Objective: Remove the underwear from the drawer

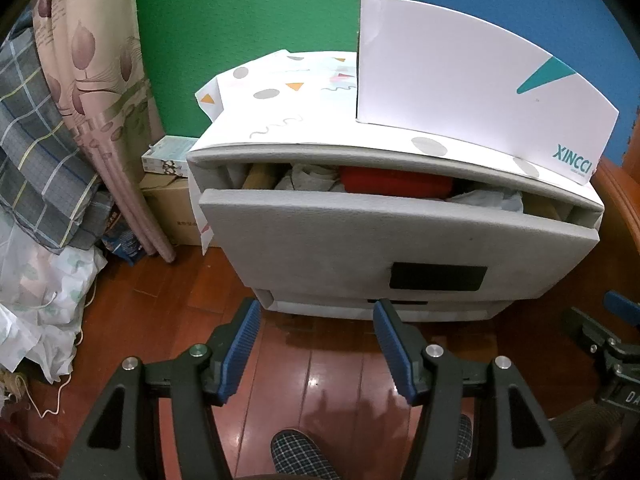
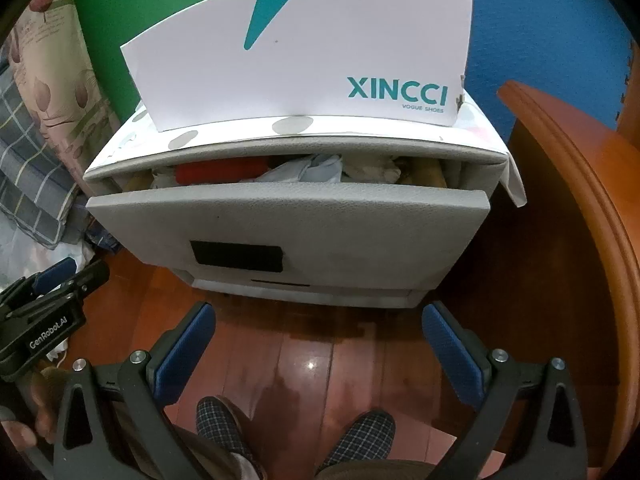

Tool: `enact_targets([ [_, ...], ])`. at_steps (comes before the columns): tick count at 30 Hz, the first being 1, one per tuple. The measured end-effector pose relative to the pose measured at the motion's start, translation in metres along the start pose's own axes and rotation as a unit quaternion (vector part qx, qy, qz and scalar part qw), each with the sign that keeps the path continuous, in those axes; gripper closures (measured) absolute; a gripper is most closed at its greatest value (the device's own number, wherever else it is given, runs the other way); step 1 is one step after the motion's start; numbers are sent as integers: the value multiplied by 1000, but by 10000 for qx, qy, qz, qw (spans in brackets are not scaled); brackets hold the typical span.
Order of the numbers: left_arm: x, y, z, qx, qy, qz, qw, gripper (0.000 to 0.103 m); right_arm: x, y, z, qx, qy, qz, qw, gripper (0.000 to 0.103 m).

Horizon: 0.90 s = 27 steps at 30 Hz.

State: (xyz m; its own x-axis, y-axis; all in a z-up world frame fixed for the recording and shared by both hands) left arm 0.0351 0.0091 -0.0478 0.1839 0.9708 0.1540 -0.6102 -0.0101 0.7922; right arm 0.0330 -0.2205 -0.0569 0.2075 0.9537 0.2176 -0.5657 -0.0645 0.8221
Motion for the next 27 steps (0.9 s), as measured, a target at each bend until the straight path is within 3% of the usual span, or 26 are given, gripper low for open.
enact_targets([
  [27,0,-2,-1,3,-12,20,10000,43,0,-3,-2,65,26,37,10000,1],
])
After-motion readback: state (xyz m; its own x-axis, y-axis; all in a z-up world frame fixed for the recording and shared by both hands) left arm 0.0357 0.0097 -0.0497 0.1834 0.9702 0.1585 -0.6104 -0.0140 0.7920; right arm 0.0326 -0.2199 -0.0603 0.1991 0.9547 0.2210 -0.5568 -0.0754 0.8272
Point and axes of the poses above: each gripper's, at about its wrist camera, not at the fingertips, and y roughly against the way its jaws point, x to its left, z to its top, the point moved 6 cm from there along -y, roughly the way its jaws point, and after that the axes turned 12 degrees about -y, right-handed, at the moved point
